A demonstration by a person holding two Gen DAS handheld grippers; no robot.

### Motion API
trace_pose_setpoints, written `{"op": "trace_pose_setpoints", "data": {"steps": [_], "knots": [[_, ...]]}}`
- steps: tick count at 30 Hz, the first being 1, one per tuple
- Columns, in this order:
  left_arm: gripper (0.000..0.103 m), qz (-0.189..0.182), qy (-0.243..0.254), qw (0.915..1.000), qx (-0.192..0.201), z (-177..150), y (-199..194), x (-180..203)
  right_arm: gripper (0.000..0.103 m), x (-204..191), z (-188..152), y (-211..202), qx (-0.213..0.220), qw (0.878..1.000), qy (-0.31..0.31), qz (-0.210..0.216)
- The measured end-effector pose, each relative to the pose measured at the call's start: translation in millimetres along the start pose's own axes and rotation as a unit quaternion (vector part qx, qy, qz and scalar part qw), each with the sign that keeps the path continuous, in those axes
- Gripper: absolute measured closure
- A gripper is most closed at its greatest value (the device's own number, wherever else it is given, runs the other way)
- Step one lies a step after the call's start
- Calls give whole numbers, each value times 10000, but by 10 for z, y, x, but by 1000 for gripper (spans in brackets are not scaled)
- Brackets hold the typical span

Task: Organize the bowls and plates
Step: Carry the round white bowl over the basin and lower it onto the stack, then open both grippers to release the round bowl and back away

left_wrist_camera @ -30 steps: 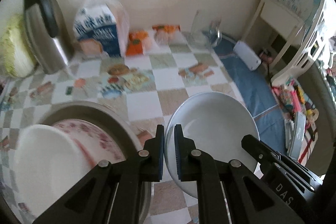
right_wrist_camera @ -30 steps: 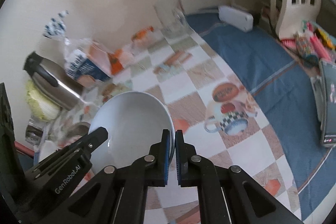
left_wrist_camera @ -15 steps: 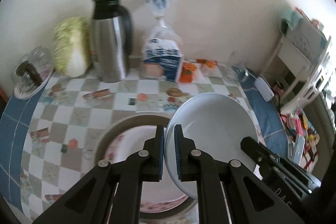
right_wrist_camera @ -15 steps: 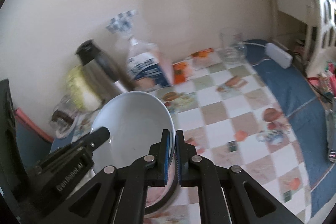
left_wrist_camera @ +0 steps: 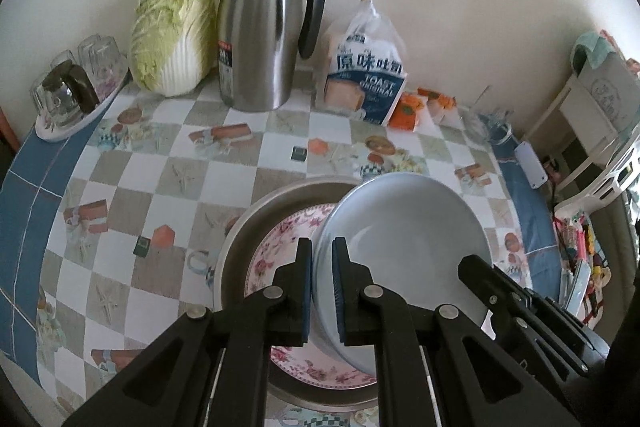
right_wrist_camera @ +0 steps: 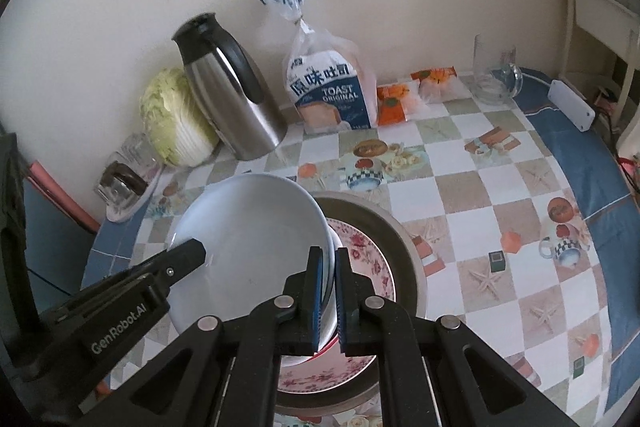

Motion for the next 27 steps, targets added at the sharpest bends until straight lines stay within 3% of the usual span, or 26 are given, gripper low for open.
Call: {"op": "trace_pose_setpoints", "data": {"steps": [9,23,25,27], "knots": [[94,61,34,9998,-170,-78,90,-39,96,-1,-84,88,-145,9998,-114,-91],[92,-134,-90,9998,-137,-30,10,-36,94,36,-20,56,16,9999,-131,-75],[82,-160,-136,9997,-78,-14,-49,-54,94,37,-6,29,51,9999,-139,-78],[59,-170,-191,9997,12,2,-121,-82,89,45,7,-9,90,9998,-134,-80]]}}
Point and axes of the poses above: each gripper's, at about its wrist camera, not at the fingertips, and y roughly the way its jaws point, x to its right, z to its top, the point moved 8 cm from there along y, roughly the way its jaws point, and after that the axes turned 14 degrees about x, right-handed, at the moved point
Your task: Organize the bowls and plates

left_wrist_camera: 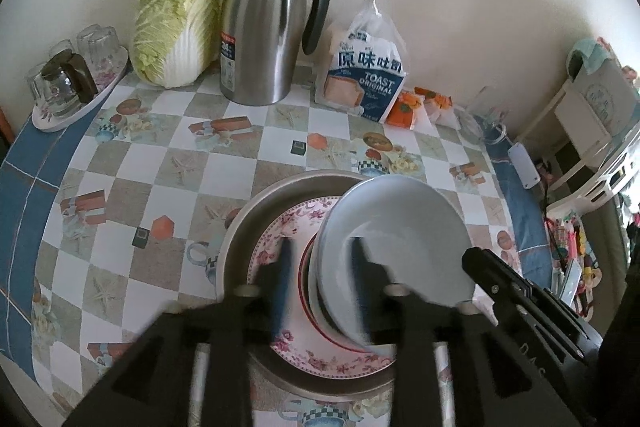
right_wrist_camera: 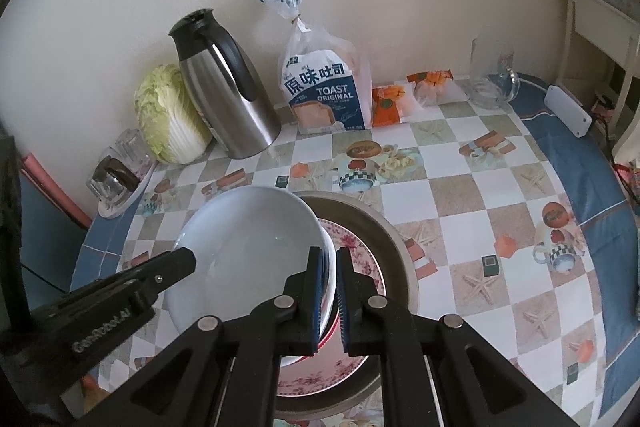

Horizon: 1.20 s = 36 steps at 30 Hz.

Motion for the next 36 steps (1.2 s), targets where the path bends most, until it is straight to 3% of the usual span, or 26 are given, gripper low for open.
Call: {"op": "trace_pose_setpoints", "data": {"steps": [1,4,5,6,7,10,11,12,15,21,28,36], "knots": [[58,5,-36,10000,57,6,-44,-19,82,6,-1,-22,10,10000,-2,-7],[51,54,-134,9998,169,2,-156,-80,72,12,-30,-88,27,10000,-38,-41],[41,94,-149,9996,225,-10,-197,-110,71,13,-44,-116,34,10000,-63,-46],[31,158,-142,9994,286,-29,-236,-148,63,11,-60,-149,50,9999,-86,-48],[29,236,-137,9990,343,-50,-268,-190,50,7,-78,-188,79,9999,-106,-44],[27,509,-245,9974,440,-166,-352,-367,31,-7,-129,-310,234,9996,-173,-25],[18,581,-291,9969,440,-217,-366,-433,27,-9,-150,-334,260,9995,-193,-22],[10,661,-310,9964,435,-273,-377,-499,16,-13,-191,-367,299,9993,-227,-9],[9,924,-281,9946,377,-406,-404,-647,0,-7,-297,-408,346,9988,-337,-32],[8,937,-373,9946,234,-617,-446,-789,0,35,-496,-452,358,9982,-467,-141],[8,1134,182,9934,60,-804,-427,-725,0,39,-730,-447,240,9973,-660,-207],[8,1267,382,9912,-56,-904,-383,-711,0,61,-817,-403,125,9967,-748,-278]]}}
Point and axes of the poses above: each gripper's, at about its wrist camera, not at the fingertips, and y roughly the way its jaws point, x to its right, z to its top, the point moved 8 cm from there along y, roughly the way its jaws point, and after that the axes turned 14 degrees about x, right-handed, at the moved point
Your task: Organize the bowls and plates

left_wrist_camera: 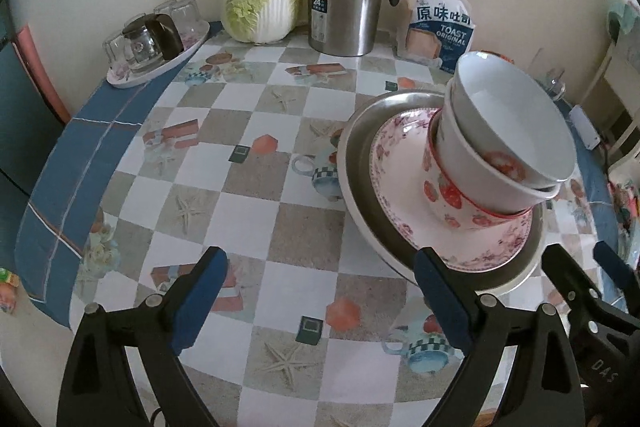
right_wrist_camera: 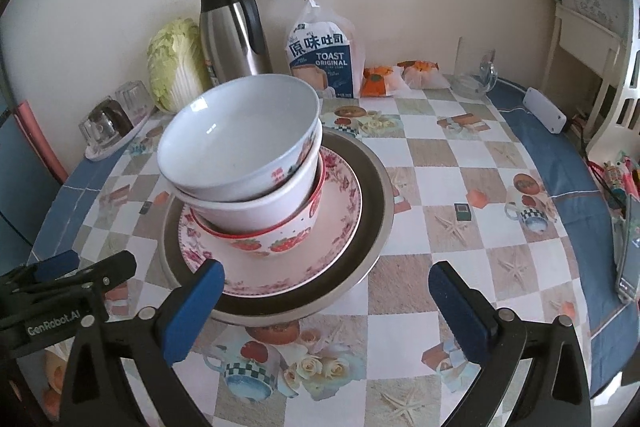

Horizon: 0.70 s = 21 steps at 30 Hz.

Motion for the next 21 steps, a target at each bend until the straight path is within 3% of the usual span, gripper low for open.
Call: {"op": "trace_pose_setpoints", "data": {"steps": [21], "knots": [[8,155,149,9995,-227,-77,101,-12,0,75,-139,133,-353,9993,-47,-87]]}}
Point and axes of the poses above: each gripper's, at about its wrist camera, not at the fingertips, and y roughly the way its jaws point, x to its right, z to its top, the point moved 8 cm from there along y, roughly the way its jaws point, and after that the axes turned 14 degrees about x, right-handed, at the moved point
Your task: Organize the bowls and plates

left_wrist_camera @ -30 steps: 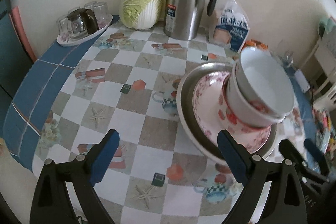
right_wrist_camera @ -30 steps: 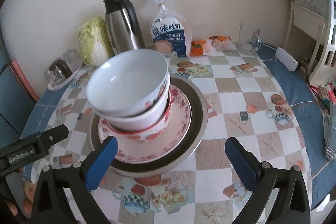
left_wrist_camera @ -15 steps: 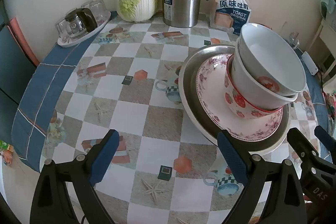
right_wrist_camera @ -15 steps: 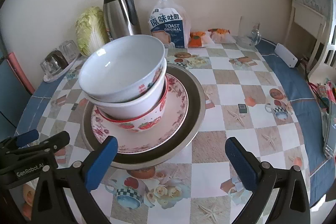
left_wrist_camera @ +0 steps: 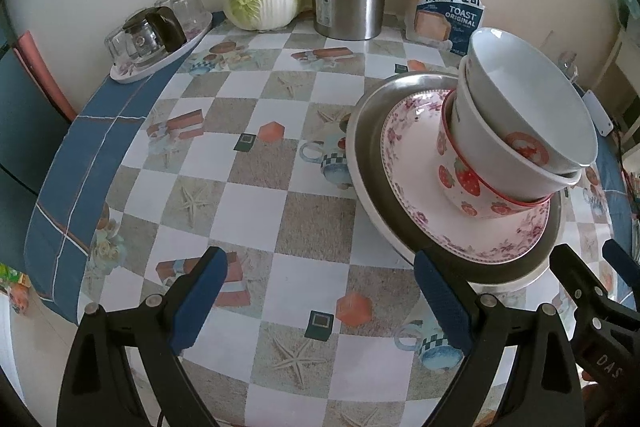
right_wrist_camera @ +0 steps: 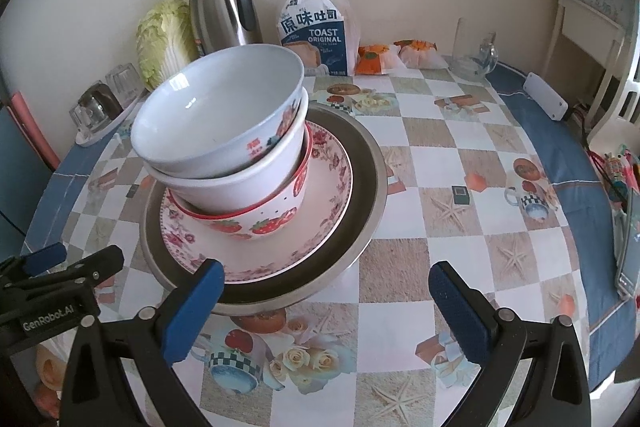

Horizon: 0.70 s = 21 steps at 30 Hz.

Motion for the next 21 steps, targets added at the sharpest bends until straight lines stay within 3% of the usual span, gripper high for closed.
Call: {"op": "trace_pose_setpoints", "data": {"steps": [21], "knots": [[8,161,55,9999,-22,-7,20,-40,0,30,-25,23,-79,10000,1,-55]]}}
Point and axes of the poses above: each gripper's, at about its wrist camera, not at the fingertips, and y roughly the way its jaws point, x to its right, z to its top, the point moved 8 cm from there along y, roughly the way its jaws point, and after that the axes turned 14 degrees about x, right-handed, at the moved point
